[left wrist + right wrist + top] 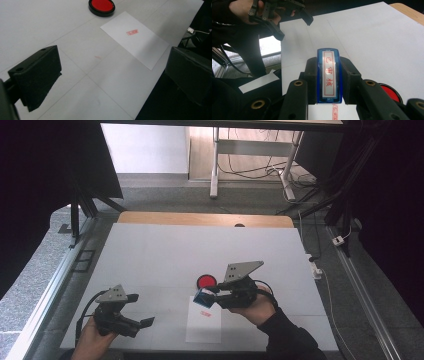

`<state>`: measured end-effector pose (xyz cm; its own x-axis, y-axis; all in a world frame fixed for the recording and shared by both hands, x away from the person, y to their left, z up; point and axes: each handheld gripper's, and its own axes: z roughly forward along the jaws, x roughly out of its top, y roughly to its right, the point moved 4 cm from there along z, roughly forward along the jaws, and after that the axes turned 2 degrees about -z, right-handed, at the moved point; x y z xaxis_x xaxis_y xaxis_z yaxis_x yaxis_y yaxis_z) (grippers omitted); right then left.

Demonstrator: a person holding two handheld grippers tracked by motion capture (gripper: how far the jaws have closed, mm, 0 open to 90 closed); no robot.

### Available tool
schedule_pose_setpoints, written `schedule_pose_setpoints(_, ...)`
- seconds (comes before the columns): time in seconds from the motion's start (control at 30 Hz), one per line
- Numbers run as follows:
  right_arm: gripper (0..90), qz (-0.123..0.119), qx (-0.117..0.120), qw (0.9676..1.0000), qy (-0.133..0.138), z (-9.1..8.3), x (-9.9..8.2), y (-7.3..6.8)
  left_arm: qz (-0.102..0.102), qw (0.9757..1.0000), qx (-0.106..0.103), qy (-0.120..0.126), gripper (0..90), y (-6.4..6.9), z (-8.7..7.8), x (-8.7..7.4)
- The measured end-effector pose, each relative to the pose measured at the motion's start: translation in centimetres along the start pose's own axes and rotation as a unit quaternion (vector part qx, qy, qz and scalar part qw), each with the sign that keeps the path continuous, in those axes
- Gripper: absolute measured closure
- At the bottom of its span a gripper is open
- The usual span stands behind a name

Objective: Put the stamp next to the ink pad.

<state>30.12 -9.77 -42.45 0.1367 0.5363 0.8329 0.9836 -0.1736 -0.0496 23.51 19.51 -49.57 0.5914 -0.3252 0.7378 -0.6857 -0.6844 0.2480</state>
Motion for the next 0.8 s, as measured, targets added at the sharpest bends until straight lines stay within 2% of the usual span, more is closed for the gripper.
schedule_pose_setpoints(0.2,69.6,0.001,-0.011,0.9999,-0.005,-0.2,-0.2,0.3,-0.002,1.0000,0.003,-0.005,0.0,-0.1,-0.4,-0.7)
schedule_pose_setpoints(0.33,69.6,0.010,-0.024,0.9996,-0.007,-0.4,-0.5,0.8,-0.010,0.9999,-0.002,0.000,0.0,-0.2,-0.8,-1.1)
schedule_pose_setpoints(0.63,69.6,0.029,-0.059,0.9976,-0.021,-0.9,-1.5,2.4,-0.016,0.9997,0.012,0.011,0.0,-0.5,-1.6,-1.8)
schedule_pose_setpoints(0.8,69.7,0.036,-0.078,0.9960,-0.027,-1.2,-2.2,3.3,-0.019,0.9996,0.018,0.009,0.0,-0.6,-1.9,-2.2)
